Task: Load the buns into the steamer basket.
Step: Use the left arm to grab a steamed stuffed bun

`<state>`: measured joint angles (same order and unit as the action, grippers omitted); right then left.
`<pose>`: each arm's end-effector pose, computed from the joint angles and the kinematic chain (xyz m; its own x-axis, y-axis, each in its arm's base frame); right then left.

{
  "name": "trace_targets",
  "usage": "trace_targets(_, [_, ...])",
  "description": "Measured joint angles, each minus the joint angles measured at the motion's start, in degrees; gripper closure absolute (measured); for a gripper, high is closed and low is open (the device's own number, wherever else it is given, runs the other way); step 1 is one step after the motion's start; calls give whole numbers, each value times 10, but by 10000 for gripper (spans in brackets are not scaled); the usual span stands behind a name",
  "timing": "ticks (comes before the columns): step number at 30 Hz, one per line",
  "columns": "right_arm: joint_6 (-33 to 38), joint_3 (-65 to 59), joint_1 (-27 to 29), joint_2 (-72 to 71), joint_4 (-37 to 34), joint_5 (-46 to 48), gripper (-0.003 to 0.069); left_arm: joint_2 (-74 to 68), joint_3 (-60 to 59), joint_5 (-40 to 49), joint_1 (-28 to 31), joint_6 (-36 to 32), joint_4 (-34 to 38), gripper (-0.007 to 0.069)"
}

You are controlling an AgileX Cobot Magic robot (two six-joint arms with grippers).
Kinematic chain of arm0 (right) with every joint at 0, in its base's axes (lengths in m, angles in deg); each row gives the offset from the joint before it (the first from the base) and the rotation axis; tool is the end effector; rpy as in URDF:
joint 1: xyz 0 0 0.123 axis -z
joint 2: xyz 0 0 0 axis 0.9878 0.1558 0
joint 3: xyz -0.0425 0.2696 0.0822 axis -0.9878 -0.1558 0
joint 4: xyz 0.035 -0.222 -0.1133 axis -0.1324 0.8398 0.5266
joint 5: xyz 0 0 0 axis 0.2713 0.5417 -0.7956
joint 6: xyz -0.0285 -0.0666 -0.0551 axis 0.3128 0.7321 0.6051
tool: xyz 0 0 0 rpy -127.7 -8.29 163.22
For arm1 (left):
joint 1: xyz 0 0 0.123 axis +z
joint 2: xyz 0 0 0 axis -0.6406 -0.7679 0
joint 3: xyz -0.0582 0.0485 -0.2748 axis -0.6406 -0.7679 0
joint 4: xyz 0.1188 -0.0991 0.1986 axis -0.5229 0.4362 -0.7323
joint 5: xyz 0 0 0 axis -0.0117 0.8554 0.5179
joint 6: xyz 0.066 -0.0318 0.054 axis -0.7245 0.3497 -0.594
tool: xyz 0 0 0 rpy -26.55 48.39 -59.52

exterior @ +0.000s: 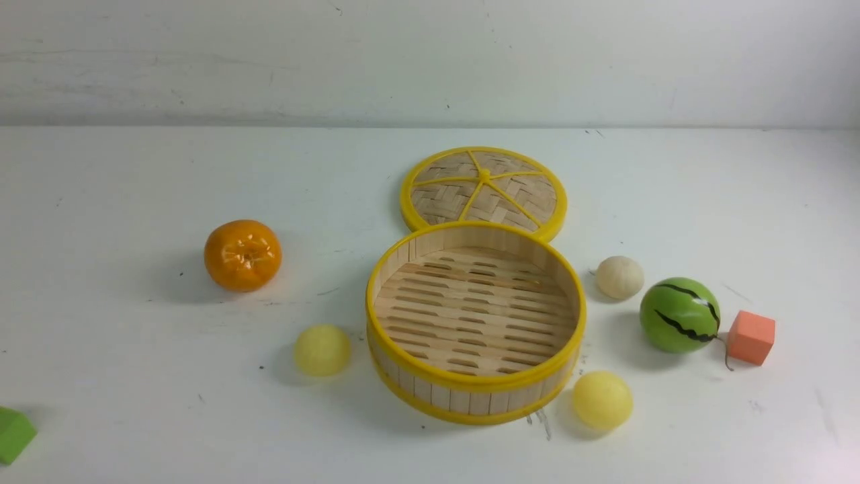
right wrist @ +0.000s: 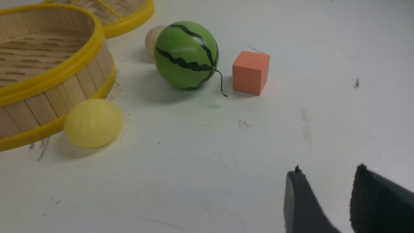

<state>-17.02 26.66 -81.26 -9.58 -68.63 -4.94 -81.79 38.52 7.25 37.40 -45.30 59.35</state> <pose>0.0522 -0.0002 0.1728 -0.2994 0.0652 -0.9519 0.0206 0.9979 0.0619 0.0520 -0.0081 0.1691 -0.3239 -0.4170 -0.8492 -0.0400 0.9028 -0.4281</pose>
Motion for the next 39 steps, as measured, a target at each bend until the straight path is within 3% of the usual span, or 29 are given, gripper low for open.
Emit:
trace_targets(5, [0,0,0,0,0,0,420,0,0,-6,0,1,1,387])
trace_targets(9, [0,0,0,0,0,0,420,0,0,-39,0,29,49,387])
trace_targets(14, [0,0,0,0,0,0,420,0,0,-116,0,93,213,387])
trace_targets(19, [0,0,0,0,0,0,420,0,7,-168,0,83,263,431])
trace_targets(21, [0,0,0,0,0,0,420,-3,39,-131,0,71,269,502])
trace_targets(22, [0,0,0,0,0,0,420,-3,39,-131,0,71,269,502])
trace_targets(23, [0,0,0,0,0,0,420,-21,83,-90,0,42,267,574])
trace_targets(25, [0,0,0,0,0,0,420,-70,157,-9,0,-17,259,638])
trace_targets(29, [0,0,0,0,0,0,420,-189,263,152,0,-84,238,638])
trace_targets(30, [0,0,0,0,0,0,420,-264,321,238,0,-111,221,638])
trace_targets(33, [0,0,0,0,0,0,420,-378,382,334,0,-144,191,638])
trace_targets(39, [0,0,0,0,0,0,420,-617,466,356,-5,-207,162,638])
